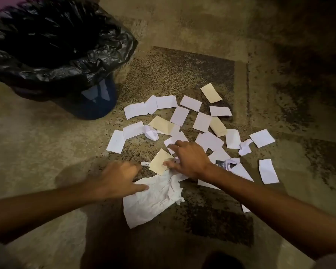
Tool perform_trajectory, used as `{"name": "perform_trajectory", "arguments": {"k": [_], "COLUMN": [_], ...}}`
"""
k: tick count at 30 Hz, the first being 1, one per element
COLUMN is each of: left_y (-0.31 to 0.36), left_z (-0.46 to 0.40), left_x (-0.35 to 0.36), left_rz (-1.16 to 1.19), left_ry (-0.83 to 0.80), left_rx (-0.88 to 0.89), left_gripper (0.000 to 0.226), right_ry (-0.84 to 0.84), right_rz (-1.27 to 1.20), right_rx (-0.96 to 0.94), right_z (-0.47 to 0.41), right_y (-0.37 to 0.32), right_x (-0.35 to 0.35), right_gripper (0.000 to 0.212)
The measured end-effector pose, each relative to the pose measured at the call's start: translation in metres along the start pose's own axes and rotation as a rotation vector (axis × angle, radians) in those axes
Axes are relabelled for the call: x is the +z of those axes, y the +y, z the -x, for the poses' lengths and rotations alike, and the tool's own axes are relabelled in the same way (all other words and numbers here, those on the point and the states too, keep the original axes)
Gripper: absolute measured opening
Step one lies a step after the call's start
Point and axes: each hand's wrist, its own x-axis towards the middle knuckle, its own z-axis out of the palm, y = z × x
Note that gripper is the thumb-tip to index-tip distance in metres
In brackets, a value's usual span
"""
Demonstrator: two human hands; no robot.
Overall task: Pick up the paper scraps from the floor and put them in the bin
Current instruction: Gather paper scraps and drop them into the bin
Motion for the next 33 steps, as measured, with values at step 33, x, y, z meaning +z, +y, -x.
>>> {"name": "perform_trajectory", "arguments": {"k": [33], "left_y": [-0.027], "left_z": [-0.004], "left_x": [-0.053], "left_rz": [0.749], "left_ry": [0.016], "left_rx": [0.057], "left_gripper": [0.008], "right_ry": [0.146], "right_rz": [-0.930], "right_rx": [0.122], "right_z": [-0.011], "right_y": [0.013], "right_x": [-0.049], "right_gripper": [0.016]}}
